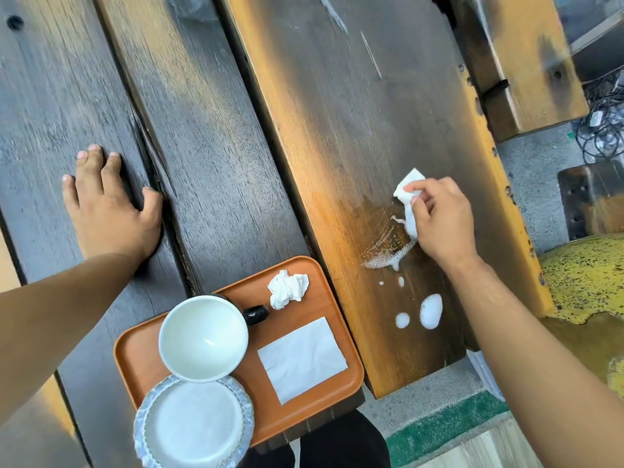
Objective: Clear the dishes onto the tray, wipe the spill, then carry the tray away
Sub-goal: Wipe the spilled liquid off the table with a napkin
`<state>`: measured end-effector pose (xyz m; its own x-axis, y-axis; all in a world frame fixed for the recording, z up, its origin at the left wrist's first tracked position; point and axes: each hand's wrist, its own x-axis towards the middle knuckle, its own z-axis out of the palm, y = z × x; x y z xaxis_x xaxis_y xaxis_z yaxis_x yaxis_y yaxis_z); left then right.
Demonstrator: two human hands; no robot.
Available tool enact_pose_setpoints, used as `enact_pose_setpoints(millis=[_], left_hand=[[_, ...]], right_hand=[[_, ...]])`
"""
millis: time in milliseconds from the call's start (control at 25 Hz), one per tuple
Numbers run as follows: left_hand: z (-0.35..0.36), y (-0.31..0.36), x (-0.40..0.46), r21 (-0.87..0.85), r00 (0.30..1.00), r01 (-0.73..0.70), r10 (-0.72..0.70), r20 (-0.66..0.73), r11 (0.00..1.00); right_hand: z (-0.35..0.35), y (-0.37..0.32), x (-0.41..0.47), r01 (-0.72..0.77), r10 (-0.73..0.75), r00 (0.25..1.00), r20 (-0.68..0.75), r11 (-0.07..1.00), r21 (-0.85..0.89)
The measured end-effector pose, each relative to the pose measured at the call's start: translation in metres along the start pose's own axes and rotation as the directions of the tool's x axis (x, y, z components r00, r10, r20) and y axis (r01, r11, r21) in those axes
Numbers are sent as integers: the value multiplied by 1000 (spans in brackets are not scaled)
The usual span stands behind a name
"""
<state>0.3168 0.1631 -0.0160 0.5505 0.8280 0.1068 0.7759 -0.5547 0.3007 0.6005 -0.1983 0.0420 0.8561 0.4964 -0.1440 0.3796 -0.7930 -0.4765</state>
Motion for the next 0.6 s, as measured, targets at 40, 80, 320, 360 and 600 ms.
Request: enact_pose_setpoints(millis=[40, 80, 320, 360, 600], left_hand=[[0, 0, 0, 3, 1000, 1, -1, -1, 1000], [1, -1, 0, 8, 1000, 3, -3, -3, 1000], [1, -1, 1, -2, 1000, 6, -6, 1, 1000], [1, -1, 1, 1, 1000, 7, -7, 4, 1000], [3, -2, 1, -11, 1000, 2, -2, 5, 1000]], right_hand=[[4, -1, -14, 30, -30, 999, 33, 1000, -4], [8, -5, -29, 91, -91, 992, 86, 996, 4], [0, 2, -66, 236, -257, 908, 331, 966, 103], [0, 4, -55, 188, -206, 947, 245, 977, 96], [13, -19, -45, 254, -260, 917, 301, 965, 62]])
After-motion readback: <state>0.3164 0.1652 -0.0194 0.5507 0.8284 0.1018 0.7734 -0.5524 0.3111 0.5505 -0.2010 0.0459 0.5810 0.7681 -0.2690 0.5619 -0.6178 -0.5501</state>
